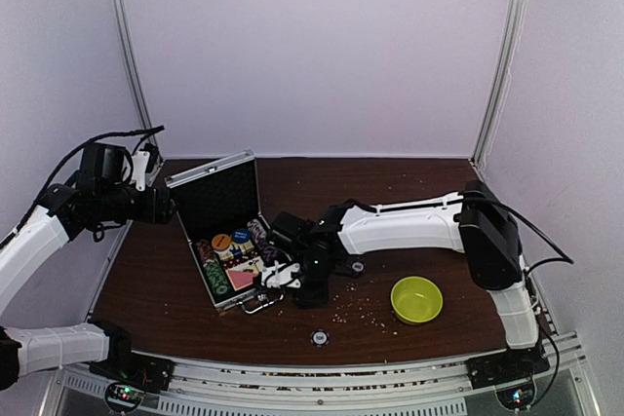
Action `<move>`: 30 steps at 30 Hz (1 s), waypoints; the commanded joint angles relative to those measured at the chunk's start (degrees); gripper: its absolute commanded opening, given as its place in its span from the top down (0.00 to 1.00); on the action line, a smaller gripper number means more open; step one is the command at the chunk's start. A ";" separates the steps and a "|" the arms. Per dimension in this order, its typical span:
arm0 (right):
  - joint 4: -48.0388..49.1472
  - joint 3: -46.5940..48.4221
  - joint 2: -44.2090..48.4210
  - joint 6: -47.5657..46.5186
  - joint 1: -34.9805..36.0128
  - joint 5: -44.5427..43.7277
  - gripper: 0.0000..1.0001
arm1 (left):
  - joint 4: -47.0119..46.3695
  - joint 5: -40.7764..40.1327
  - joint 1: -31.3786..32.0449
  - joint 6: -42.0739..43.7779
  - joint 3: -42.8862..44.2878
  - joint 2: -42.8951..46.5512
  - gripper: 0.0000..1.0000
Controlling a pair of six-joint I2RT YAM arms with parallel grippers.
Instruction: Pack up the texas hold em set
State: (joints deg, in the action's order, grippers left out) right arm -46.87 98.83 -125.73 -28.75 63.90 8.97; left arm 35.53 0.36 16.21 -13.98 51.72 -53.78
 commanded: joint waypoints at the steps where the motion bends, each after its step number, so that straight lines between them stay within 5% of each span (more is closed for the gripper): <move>1: -1.45 -0.37 7.86 -0.80 0.36 -0.28 0.66 | -2.57 1.12 -0.91 0.68 -0.48 -0.23 0.21; 30: 17.03 7.19 -1.97 -6.40 -1.84 -13.40 0.64 | -1.95 -0.20 -1.35 0.88 -0.42 -0.12 0.21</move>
State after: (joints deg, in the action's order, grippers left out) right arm -32.53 104.55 -126.58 -34.61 62.52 -2.13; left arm 35.55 0.25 15.42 -13.82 51.72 -54.02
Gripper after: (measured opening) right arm 0.384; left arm 0.790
